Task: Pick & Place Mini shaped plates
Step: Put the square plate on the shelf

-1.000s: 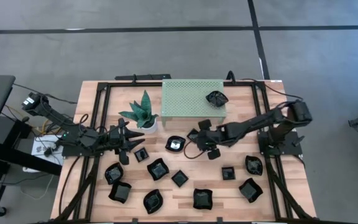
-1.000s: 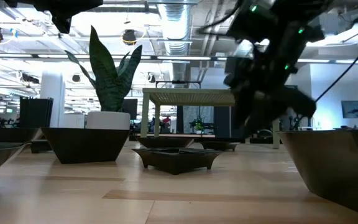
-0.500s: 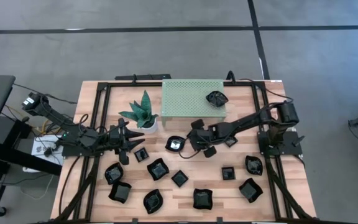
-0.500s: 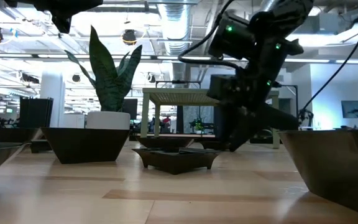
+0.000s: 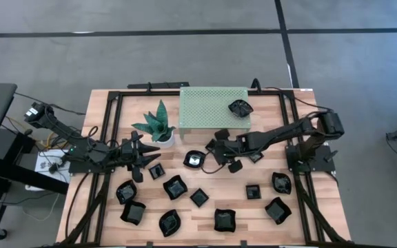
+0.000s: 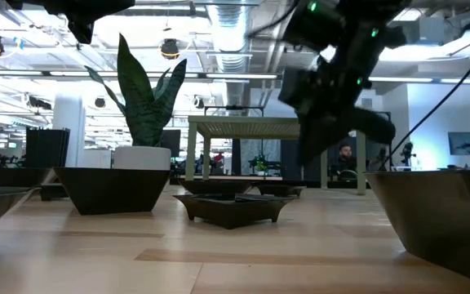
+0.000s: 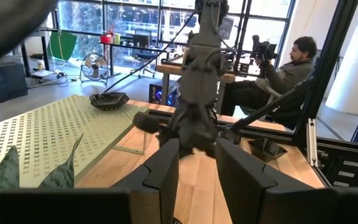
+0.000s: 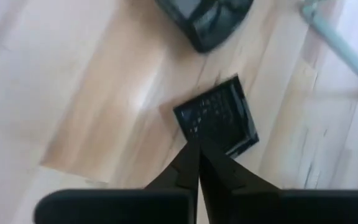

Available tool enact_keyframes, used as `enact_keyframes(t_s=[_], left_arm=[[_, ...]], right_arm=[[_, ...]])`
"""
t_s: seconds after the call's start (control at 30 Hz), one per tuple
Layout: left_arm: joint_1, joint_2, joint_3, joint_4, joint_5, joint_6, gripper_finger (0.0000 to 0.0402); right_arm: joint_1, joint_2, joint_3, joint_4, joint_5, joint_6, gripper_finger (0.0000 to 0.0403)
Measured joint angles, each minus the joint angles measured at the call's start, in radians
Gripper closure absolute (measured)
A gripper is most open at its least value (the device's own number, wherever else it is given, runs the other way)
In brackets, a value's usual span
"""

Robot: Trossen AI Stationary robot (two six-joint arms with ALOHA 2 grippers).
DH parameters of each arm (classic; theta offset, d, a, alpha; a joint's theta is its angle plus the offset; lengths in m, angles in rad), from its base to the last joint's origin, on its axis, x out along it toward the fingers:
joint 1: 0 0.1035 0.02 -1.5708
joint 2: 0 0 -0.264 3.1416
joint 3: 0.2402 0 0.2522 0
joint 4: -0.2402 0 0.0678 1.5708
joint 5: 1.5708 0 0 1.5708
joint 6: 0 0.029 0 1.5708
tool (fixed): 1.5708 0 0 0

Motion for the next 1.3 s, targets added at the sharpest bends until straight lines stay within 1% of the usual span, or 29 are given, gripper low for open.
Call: enact_keyframes(t_s=[0.07,0.13,0.23,0.33,0.47,0.63,0.73,0.83,1.03,1.13,1.3], left_arm=[[0.000,0.000,0.000,0.000,0.000,0.000,0.0293],[0.000,0.000,0.000,0.000,0.000,0.000,0.0293],[0.000,0.000,0.000,0.000,0.000,0.000,0.0293],[0.000,0.000,0.000,0.001,0.000,0.000,0.0293],[0.000,0.000,0.000,0.003,0.000,0.000,0.0293],[0.000,0.000,0.000,0.003,0.000,0.000,0.0293],[0.000,0.000,0.000,0.003,0.000,0.000,0.0293],[0.000,0.000,0.000,0.003,0.000,0.000,0.0293],[0.000,0.000,0.000,0.003,0.000,0.000,0.0293],[0.000,0.000,0.000,0.003,0.000,0.000,0.0293],[0.000,0.000,0.000,0.003,0.000,0.000,0.0293]], right_arm=[[0.007,-0.014,0.000,0.004,-0.001,0.001,0.0398],[0.004,-0.007,0.000,0.024,-0.001,0.026,0.0386],[-0.013,0.035,0.000,0.036,-0.008,0.063,0.0360],[-0.023,0.092,0.000,0.055,-0.018,0.056,0.0329],[-0.019,0.149,0.000,0.077,0.049,0.037,0.0292],[-0.020,0.161,0.002,0.082,0.062,0.018,0.0257],[-0.028,0.158,0.002,0.086,0.058,0.010,0.0250],[-0.038,0.157,0.001,0.087,0.038,-0.021,0.0267],[-0.082,0.159,0.001,0.088,-0.079,-0.069,0.0353],[-0.092,0.161,0.002,0.099,-0.079,-0.071,0.0392],[-0.067,0.152,0.006,0.075,-0.076,-0.047,0.0395]])
